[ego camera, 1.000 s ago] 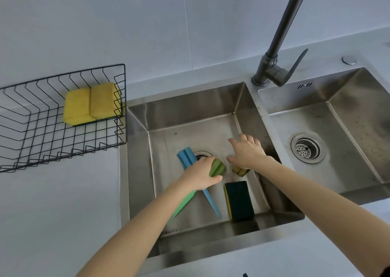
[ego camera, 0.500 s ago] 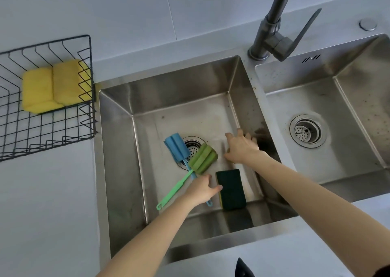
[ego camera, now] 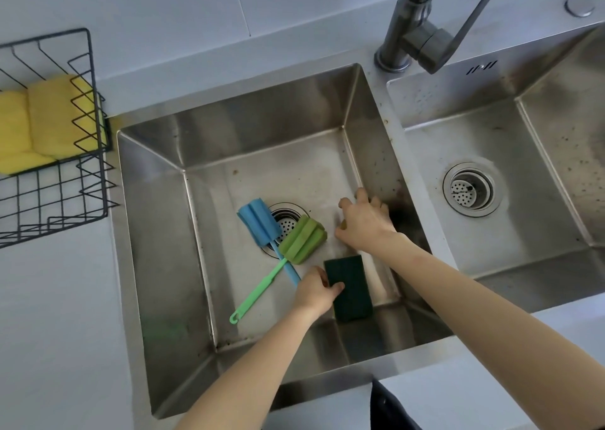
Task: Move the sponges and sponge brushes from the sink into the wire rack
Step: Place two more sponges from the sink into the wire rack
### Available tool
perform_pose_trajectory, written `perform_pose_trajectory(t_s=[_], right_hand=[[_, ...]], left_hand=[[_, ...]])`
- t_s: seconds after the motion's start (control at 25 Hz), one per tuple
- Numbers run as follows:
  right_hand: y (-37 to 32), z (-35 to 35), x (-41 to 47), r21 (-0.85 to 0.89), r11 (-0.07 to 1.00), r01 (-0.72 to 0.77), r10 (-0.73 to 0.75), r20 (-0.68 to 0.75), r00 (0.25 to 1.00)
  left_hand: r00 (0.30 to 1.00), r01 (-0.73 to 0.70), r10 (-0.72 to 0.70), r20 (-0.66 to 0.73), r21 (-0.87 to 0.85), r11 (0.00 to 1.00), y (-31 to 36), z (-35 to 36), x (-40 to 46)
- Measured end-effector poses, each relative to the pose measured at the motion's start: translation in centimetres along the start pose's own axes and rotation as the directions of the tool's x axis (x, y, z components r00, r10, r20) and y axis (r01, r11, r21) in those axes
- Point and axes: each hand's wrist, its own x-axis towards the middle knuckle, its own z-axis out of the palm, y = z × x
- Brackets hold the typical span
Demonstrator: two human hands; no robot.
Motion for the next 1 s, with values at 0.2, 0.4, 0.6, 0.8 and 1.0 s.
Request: perform_pose_trajectory(t_s=[0.2,0.4,0.6,0.8,1.0], right_hand=[[-0.1,0.4,-0.4,-0.054,0.996,-0.066,0.069,0.045,0.997],[-0.4,1.0,-1.9,-0.061,0.991,-0.116,0.12,0.071,0.99],[-1.0,1.1,-4.4,0.105,0.99,-0.098,0.099,-0.005,0.995],[-1.5,1.6,-7.2,0.295,0.951,-0.091,0.13,-0.117,0.985],[-2.5,2.2,-8.7,0.526,0.849,-0.055,0.141,-0.124,0.982]], left_hand=[[0.999,-0.031,0.033,0.041,-0.052,0.998,-0.1,-0.7,-0.7],[0.999,-0.049,0.049,-0.01,-0.079,0.996,-0.6,-2.8,-2.0],[0.997,-0.074,0.067,-0.047,-0.172,0.982,-1.1,-4.5,-3.7],[0.998,-0.055,0.053,-0.015,-0.329,0.943,-1.9,-5.6,-5.1],[0.998,-0.042,0.014,-0.063,-0.471,0.881,-2.2,-6.7,-6.5]])
